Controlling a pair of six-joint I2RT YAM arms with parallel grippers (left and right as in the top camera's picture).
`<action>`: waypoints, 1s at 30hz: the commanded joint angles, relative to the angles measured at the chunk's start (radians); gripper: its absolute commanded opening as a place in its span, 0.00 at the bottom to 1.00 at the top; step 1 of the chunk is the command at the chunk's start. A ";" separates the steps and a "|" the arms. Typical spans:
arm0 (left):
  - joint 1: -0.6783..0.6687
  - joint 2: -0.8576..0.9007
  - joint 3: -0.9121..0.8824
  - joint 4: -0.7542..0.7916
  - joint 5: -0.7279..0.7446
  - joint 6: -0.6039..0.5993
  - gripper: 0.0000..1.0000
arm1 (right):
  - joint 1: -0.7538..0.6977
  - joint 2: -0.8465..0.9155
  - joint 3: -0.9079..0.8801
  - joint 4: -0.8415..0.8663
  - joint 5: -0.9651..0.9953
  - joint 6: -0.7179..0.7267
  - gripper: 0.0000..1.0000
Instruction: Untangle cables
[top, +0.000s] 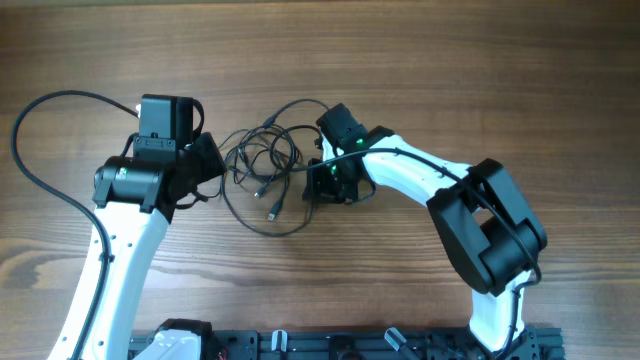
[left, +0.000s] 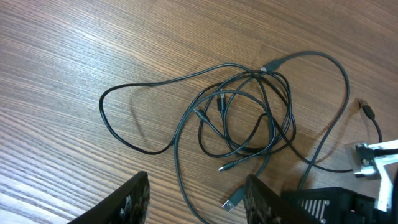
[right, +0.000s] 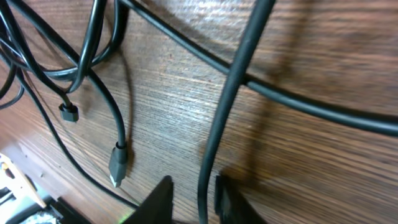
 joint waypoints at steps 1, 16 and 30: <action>0.005 0.000 0.003 -0.002 -0.016 0.015 0.51 | 0.018 0.032 -0.011 0.020 -0.055 -0.001 0.12; 0.005 0.000 0.003 -0.015 -0.016 0.015 0.50 | -0.041 -0.205 0.042 -0.119 -0.033 -0.333 0.05; 0.005 0.000 0.003 -0.015 -0.016 0.015 0.51 | -0.279 -0.759 0.194 0.051 0.006 -0.170 0.04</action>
